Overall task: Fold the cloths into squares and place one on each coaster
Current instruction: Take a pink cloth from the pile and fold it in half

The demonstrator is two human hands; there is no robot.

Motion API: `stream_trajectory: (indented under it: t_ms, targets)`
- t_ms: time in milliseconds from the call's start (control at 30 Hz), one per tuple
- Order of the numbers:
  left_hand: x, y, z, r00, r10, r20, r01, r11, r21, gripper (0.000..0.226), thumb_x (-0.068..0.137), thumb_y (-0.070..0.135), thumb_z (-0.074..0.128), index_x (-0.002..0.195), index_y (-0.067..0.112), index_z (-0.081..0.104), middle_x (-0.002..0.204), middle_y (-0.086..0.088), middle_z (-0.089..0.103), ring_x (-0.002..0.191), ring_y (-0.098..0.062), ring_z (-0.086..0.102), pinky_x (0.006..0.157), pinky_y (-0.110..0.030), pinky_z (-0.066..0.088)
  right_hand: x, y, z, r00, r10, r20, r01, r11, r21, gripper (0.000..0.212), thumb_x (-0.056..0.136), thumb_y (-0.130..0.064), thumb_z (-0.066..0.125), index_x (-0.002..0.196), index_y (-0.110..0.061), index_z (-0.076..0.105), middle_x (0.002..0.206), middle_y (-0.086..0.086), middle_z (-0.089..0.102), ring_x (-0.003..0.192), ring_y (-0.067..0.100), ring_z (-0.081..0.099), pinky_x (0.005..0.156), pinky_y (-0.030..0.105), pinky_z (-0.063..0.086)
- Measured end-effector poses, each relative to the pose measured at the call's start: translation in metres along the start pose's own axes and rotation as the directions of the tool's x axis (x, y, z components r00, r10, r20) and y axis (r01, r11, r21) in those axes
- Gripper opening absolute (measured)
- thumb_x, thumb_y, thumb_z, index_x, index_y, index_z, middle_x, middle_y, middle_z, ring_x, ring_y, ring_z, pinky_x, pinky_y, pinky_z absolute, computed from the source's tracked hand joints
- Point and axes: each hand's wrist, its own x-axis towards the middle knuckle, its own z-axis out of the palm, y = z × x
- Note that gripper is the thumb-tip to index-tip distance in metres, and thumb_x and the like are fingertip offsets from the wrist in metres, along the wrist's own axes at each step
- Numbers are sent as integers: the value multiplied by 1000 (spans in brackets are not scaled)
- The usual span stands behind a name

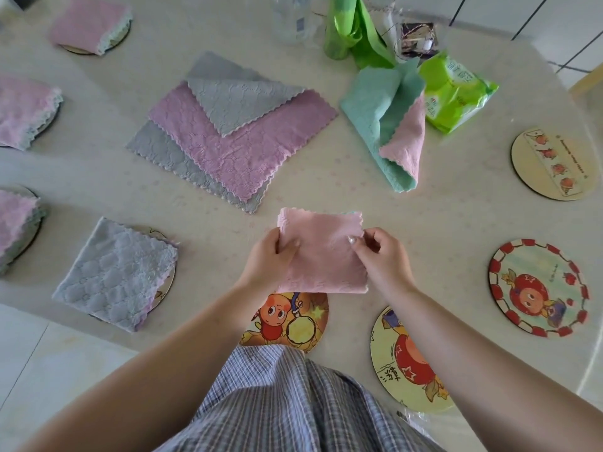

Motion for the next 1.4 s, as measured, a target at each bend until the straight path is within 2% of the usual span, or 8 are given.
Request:
stream_trajectory:
  t_ms: [533, 600, 700, 833, 933, 1167, 1267, 1400]
  targets:
    - [7, 3, 5, 992, -122, -45, 114, 982, -149, 44, 93, 28, 51, 133, 18, 36, 112, -4, 60, 92, -20, 61, 77, -38, 53, 17, -4, 2, 992, 122, -37, -124, 990, -66, 18, 91, -32, 52, 84, -18, 60, 61, -6, 54, 60, 14, 50, 52, 26, 35]
    - [4, 4, 7, 994, -86, -62, 75, 984, -163, 51, 93, 25, 51, 138, 23, 29, 111, -1, 57, 89, -15, 58, 67, -28, 48, 18, -6, 1, 990, 138, -26, -139, 986, -92, 23, 91, -35, 51, 79, -16, 59, 59, -7, 52, 59, 14, 49, 51, 26, 33]
    - [-8, 5, 6, 980, 125, -157, -115, 991, 69, 59, 90, 20, 52, 141, 30, 24, 124, 10, 38, 107, -8, 44, 85, -24, 38, 22, -11, 4, 993, 116, -34, -119, 985, -128, 38, 89, -42, 52, 63, -14, 49, 58, -5, 44, 53, 12, 42, 49, 26, 29]
    - [-13, -1, 6, 794, 606, 41, -520, 642, 563, 47, 92, 20, 40, 138, 15, 39, 149, 1, 31, 140, -11, 16, 114, -32, 13, 29, -20, 8, 994, 2, -111, -18, 989, -144, 21, 86, -30, 58, 66, -26, 53, 81, -3, 55, 60, 8, 46, 52, 22, 32]
    - [0, -10, 11, 732, 596, 330, -620, 381, 686, 55, 95, 37, 28, 143, 12, 30, 152, -5, 24, 142, -15, 5, 117, -38, 2, 30, -23, 9, 992, -16, -121, 9, 999, -54, 6, 85, -18, 59, 89, -21, 62, 82, -9, 61, 68, 9, 53, 63, 23, 41]
    - [7, -17, 15, 875, 377, 302, -449, 401, 798, 78, 88, 60, 23, 149, 16, 0, 157, -4, -7, 143, -20, -13, 117, -45, -4, 38, -18, 12, 987, 82, -138, -87, 996, -32, 17, 87, -19, 59, 105, -20, 59, 99, -5, 65, 80, 11, 57, 71, 26, 45]
    - [5, -14, 18, 900, 341, 273, -404, 415, 815, 79, 89, 62, 17, 148, 17, -9, 156, -2, -14, 142, -19, -20, 116, -47, -7, 33, -14, 14, 952, -243, -186, 189, 945, -267, 32, 86, -14, 57, 118, -15, 56, 122, 3, 57, 104, 21, 55, 92, 39, 44]
    - [5, -17, 19, 902, 346, 257, -394, 420, 818, 79, 83, 62, 5, 148, 19, -9, 157, -2, -12, 140, -17, -22, 116, -48, -6, 15, -1, 25, 833, -485, 264, 538, 603, -589, 50, 90, -34, 34, 135, -17, 45, 147, 5, 37, 137, 23, 31, 110, 48, 25]
